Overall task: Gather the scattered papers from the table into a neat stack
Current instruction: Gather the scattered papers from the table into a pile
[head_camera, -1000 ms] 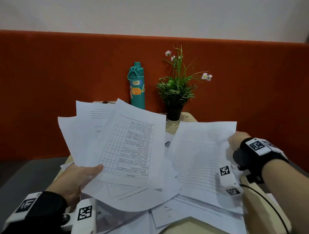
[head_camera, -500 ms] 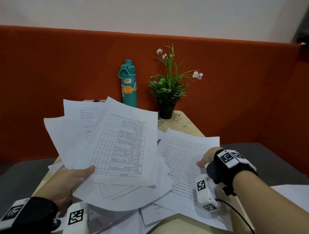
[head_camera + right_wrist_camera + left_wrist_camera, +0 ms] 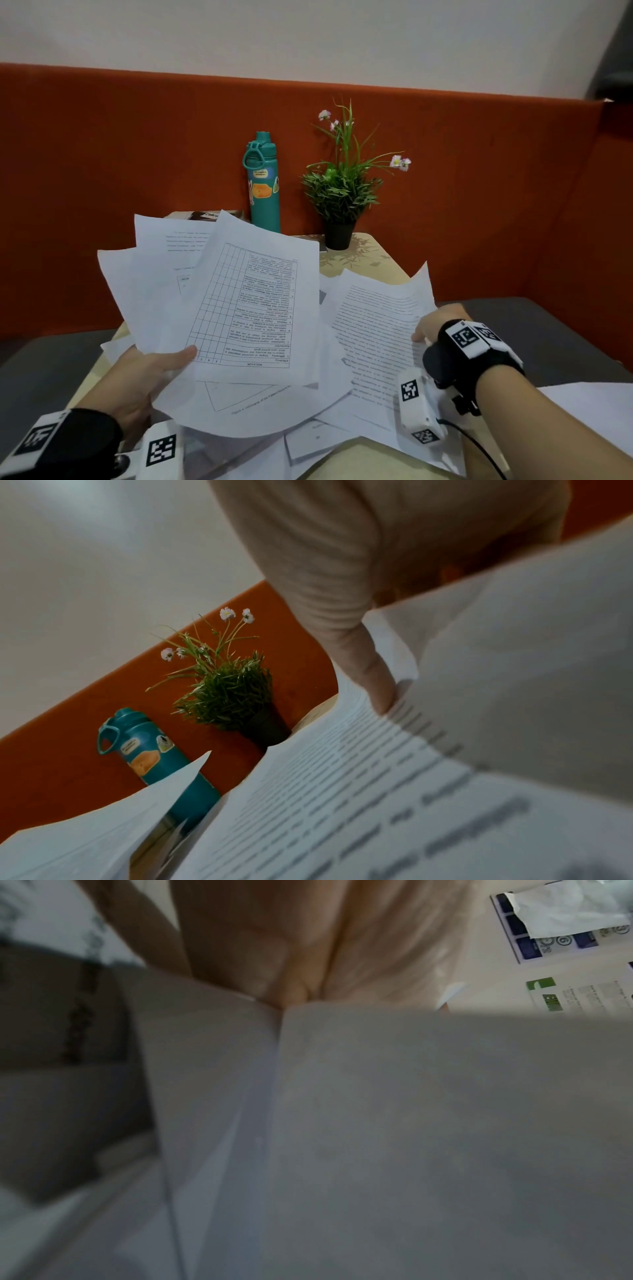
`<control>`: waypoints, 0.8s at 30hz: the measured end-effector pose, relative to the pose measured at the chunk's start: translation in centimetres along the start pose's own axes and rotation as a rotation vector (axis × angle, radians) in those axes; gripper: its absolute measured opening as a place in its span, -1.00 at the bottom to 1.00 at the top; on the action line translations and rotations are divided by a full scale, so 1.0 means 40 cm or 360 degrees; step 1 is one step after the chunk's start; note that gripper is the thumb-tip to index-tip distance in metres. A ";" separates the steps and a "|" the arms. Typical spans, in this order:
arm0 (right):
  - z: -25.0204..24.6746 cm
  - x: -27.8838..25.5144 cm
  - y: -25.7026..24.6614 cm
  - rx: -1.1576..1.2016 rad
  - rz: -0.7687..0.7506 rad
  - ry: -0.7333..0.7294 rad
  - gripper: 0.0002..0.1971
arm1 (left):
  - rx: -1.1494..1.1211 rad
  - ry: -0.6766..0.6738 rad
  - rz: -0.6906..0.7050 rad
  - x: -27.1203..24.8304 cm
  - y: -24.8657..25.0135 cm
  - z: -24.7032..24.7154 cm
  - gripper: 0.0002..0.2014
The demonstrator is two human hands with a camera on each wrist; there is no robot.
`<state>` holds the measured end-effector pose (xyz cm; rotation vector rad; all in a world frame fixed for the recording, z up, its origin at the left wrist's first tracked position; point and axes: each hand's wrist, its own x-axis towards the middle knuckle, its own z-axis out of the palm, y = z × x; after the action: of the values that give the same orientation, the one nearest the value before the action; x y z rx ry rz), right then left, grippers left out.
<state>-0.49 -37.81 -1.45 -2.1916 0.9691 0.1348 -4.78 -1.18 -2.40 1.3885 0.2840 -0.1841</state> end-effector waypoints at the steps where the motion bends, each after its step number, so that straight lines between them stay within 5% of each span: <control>1: 0.000 -0.005 -0.002 0.0010 0.0008 -0.0065 -0.46 | -0.0014 -0.0008 0.0003 0.001 -0.003 -0.001 -0.69; 9: -0.007 0.025 0.008 0.0068 -0.0296 -0.0180 -0.52 | -0.0089 -0.0014 0.0007 0.004 -0.004 -0.001 -0.69; 13: -0.056 0.027 -0.011 0.0398 -0.0455 0.0179 -0.61 | -0.0090 0.0011 0.0021 0.008 -0.004 -0.004 -0.69; 18: -0.089 0.017 -0.021 0.0297 -0.0591 0.0216 -0.79 | 0.0008 0.0044 -0.0002 0.007 0.002 0.001 -0.73; 24: -0.140 -0.015 -0.052 0.0355 -0.0790 0.0311 -0.73 | -0.0010 0.0043 -0.0014 0.025 -0.004 -0.007 -0.70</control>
<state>-0.53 -40.16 4.07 -2.1910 0.4848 -0.4065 -3.89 -0.91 -2.89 1.3846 0.3132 -0.1718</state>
